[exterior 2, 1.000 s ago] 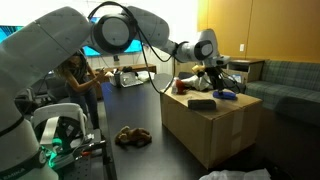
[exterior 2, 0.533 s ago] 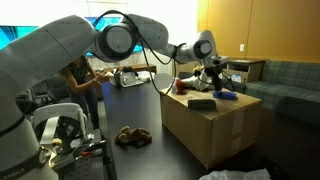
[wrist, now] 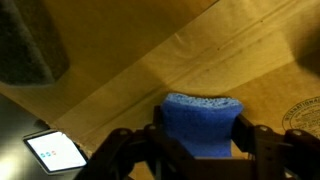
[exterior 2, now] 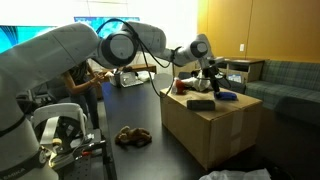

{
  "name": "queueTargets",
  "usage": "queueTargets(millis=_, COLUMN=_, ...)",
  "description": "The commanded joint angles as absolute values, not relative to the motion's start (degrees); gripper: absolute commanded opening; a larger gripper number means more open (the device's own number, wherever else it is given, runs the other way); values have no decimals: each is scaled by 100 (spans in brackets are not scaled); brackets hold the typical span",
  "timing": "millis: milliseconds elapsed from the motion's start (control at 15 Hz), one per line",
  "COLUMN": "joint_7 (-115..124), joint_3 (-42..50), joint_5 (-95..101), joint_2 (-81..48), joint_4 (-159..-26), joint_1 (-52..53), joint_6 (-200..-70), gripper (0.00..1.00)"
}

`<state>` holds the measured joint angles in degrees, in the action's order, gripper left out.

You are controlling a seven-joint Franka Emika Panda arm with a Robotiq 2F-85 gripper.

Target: Retrieve the stuffed deer from the box and place it on the table. Lift the black object on the table and position it on top of the box. Take the plastic on the box and place it to the right of the table. Grab the red toy and the towel, then place them on the box. Lastly, pick up the blue object from the box and place it on the table.

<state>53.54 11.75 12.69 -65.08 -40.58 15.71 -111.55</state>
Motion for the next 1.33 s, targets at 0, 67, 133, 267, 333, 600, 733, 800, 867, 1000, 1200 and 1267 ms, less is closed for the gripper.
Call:
queueTargets(millis=0, joint_7=5343, joint_3=1215, joint_5=1275, joint_2=-6784, joint_4=-3620, joint_1=1521, joint_6=-10903, gripper=36)
queueTargets(millis=67, joint_7=5337, joint_3=1214, joint_5=1275, joint_2=-6776, joint_4=-3611, joint_1=1516, joint_6=-10885, gripper=33)
queueTargets(millis=133, joint_7=5312, joint_3=1215, joint_5=1283, joint_2=-6722, joint_4=-3661, joint_1=1517, joint_6=-10867, gripper=32)
queueTargets(millis=267, joint_7=5327, joint_3=1259, joint_5=1336, joint_2=-6588, joint_4=-3776, joint_1=1544, joint_6=-10832, gripper=30)
queueTargets(millis=333, joint_7=5287, joint_3=1264, joint_5=1352, joint_2=-6519, joint_4=-3833, joint_1=1547, joint_6=-10843, gripper=27)
queueTargets(millis=600, joint_7=5378, joint_3=1443, joint_5=1477, joint_2=-6122, joint_4=-4115, joint_1=1635, joint_6=-10837, gripper=23)
queueTargets(millis=733, joint_7=5376, joint_3=1526, joint_5=1541, joint_2=-5916, joint_4=-4251, joint_1=1706, joint_6=-10751, gripper=22)
queueTargets(millis=800, joint_7=5297, joint_3=1531, joint_5=1571, joint_2=-5769, joint_4=-4368, joint_1=1735, joint_6=-10665, gripper=20)
queueTargets(millis=867, joint_7=5196, joint_3=1512, joint_5=1612, joint_2=-5645, joint_4=-4502, joint_1=1771, joint_6=-10591, gripper=21)
queueTargets(millis=1000, joint_7=4947, joint_3=1429, joint_5=1610, joint_2=-5305, joint_4=-4934, joint_1=1828, joint_6=-10511, gripper=19)
queueTargets(millis=1200, joint_7=4667, joint_3=1384, joint_5=1580, joint_2=-4744, joint_4=-5786, joint_1=1931, joint_6=-10527, gripper=18)
queueTargets(millis=1267, joint_7=4649, joint_3=1383, joint_5=1570, joint_2=-4614, joint_4=-6047, joint_1=1964, joint_6=-10551, gripper=18)
